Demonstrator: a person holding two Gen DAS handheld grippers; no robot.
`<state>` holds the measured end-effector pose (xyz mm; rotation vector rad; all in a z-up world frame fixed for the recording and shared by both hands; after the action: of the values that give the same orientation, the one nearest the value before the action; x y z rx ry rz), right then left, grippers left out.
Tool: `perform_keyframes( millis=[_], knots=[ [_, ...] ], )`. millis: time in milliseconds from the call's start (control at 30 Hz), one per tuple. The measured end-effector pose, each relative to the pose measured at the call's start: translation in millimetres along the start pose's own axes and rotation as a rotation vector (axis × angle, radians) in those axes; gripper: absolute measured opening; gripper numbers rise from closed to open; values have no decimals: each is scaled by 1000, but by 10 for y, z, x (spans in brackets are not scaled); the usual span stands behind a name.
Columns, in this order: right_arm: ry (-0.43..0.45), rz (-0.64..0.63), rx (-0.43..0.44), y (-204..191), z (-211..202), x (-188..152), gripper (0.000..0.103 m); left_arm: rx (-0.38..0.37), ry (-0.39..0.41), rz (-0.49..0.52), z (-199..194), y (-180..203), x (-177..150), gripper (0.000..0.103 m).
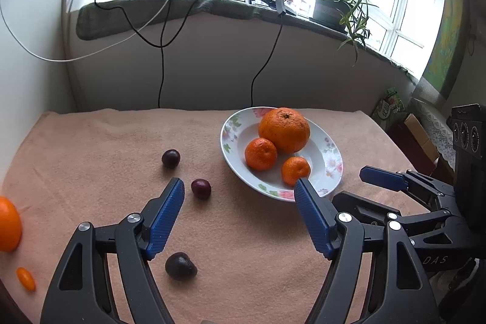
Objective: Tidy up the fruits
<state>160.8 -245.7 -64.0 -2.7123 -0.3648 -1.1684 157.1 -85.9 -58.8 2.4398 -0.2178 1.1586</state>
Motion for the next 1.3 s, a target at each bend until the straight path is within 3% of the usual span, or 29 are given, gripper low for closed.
perform_keyframes(
  millis=[300,800,1300],
  knots=[
    [8,-36,34,-231,-51,-30,85,40,39,-36,-358,-192,-121,75],
    [-23,-95,105,-659,4,-108,85,186,124,-171,-1128,-824,-471,75],
    [-46,-190,157,-1130,95,-218,85,290,102,-261,-1439,-1183,-986,69]
  ],
)
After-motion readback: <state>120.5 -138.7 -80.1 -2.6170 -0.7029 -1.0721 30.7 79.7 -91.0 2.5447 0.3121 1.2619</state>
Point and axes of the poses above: each gripper's, at about its wrist camera, not at the fingertips, and z roughly the way its jaws point, y to its right, x to its top, the point moved 5 cm from there along z, roughly the way its jaws point, and after that the axes turned 12 degrees about -x, right-handed, at the moved point
